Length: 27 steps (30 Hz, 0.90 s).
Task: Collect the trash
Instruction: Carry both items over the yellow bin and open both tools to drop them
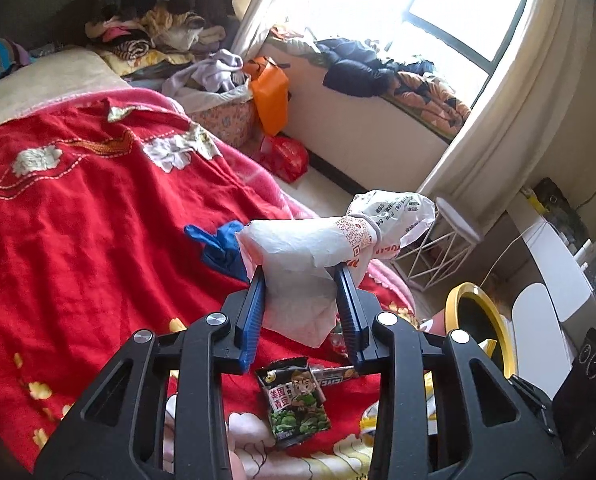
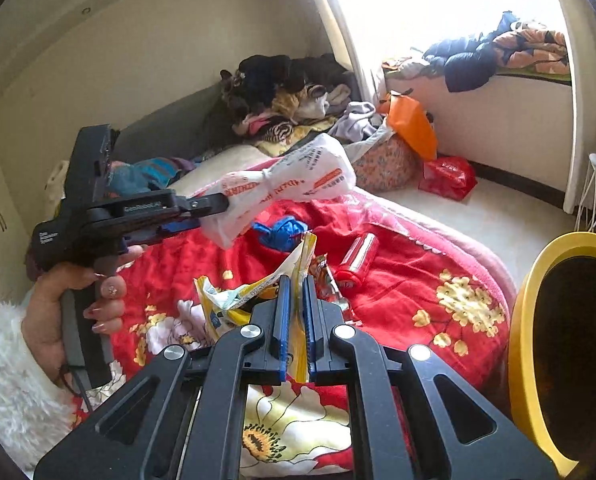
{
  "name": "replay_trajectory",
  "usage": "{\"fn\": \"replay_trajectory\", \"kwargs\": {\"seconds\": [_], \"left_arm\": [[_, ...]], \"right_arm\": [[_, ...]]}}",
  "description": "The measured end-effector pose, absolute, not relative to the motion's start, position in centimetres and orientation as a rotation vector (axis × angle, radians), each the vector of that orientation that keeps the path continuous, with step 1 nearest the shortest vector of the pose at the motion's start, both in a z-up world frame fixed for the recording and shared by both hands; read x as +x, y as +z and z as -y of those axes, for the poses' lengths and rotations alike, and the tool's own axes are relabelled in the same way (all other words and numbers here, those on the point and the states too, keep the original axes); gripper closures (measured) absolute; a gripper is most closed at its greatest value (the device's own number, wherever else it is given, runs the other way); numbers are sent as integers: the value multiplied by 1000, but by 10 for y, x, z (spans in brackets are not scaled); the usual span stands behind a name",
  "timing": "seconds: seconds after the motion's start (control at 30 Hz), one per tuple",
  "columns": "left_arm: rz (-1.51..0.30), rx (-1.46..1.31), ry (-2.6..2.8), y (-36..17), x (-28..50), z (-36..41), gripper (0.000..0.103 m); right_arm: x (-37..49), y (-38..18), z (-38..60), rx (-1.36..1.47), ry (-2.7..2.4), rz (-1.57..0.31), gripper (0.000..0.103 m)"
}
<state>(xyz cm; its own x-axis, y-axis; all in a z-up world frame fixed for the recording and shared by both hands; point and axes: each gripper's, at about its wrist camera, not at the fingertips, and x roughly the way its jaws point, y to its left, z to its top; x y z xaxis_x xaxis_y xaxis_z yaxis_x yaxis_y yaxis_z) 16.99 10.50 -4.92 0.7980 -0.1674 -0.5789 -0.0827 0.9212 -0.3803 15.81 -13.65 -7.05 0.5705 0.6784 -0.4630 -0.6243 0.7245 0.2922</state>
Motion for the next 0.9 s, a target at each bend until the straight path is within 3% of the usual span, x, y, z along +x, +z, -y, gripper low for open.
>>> {"fn": "replay_trajectory", "kwargs": {"seconds": [0.9], "left_arm": [[-597,-352,-128,-17,154,-64,76]], "right_arm": [[184,-64,220,291,470,-480,96]]}}
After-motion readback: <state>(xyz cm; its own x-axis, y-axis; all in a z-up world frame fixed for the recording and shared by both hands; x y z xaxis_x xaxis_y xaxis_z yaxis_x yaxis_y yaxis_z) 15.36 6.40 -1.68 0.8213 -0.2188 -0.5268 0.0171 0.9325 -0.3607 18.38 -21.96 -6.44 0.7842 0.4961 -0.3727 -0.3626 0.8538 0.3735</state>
